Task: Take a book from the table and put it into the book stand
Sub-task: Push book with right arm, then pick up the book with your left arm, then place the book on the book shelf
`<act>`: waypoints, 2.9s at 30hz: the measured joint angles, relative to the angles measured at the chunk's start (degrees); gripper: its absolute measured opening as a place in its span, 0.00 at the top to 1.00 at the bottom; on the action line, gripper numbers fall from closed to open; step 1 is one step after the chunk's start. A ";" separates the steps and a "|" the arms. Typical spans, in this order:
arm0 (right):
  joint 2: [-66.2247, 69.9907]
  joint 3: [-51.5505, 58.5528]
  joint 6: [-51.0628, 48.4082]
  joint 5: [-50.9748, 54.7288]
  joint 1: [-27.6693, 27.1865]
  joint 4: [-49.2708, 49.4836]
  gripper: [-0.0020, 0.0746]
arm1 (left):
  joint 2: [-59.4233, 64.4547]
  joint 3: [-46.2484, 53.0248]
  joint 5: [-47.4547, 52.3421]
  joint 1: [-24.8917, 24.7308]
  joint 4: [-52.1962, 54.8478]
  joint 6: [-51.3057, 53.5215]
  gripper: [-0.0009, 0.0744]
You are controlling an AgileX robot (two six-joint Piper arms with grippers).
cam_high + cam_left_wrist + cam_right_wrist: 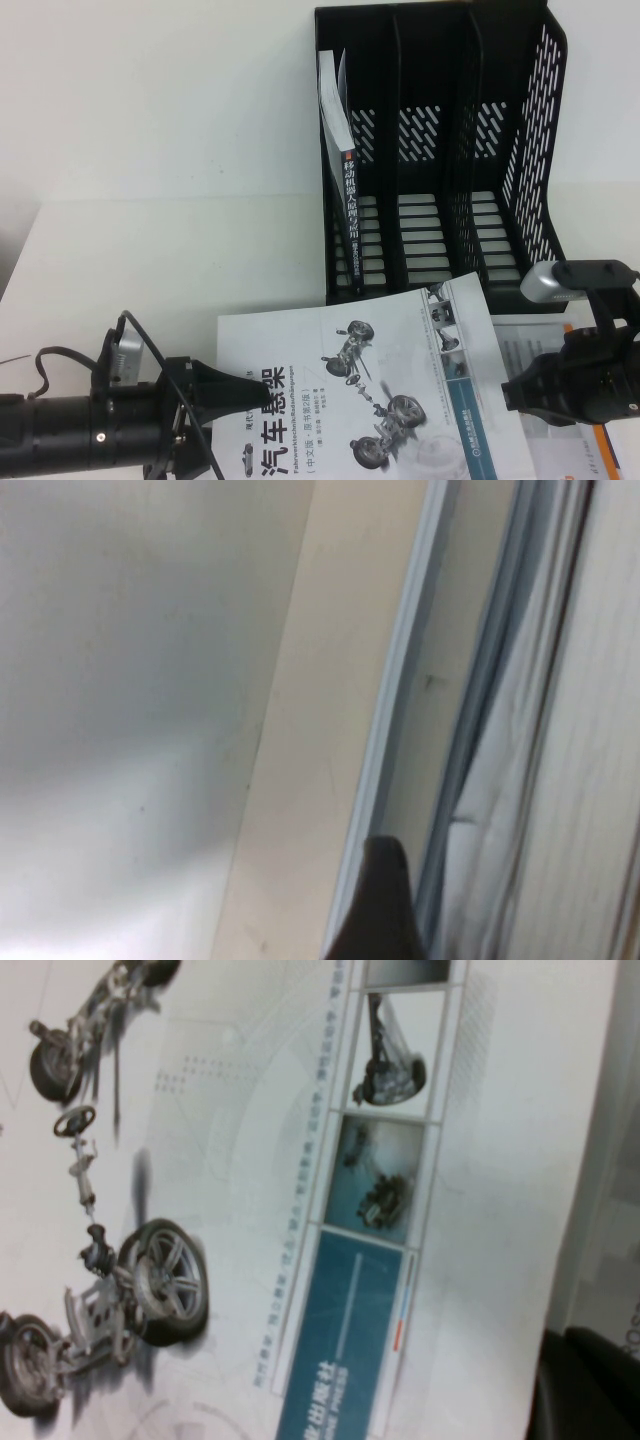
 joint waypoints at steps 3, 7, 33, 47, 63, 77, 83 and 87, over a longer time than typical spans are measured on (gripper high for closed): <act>0.00 0.00 0.00 0.00 0.00 0.00 0.98 | 0.51 0.00 0.31 -0.12 -0.88 0.12 0.28; 0.00 0.00 0.00 0.00 0.00 0.00 0.98 | 0.73 0.00 -0.04 -1.37 -1.12 0.12 0.28; 0.00 0.00 -0.11 -0.10 0.00 0.00 0.98 | 0.85 0.00 -0.27 -4.82 -2.02 1.41 0.81; -4.42 0.10 -0.66 -0.19 0.04 -2.13 0.98 | -0.09 -0.47 1.31 -4.82 -1.79 1.53 0.82; -26.85 0.31 -0.66 1.20 0.13 -5.25 0.98 | -19.47 -4.95 -1.28 -4.87 5.67 -9.98 0.83; -34.95 0.52 -0.66 1.75 0.13 -7.24 0.98 | -29.96 -29.07 -2.37 -4.87 24.33 -31.62 0.83; -34.95 0.52 -0.66 1.79 0.13 -8.07 0.98 | -29.96 -42.01 -2.48 -4.87 25.44 -37.15 0.83; -34.95 0.52 -0.66 1.79 0.13 -9.49 0.98 | -29.56 -51.54 -2.60 -4.87 26.79 -40.84 0.83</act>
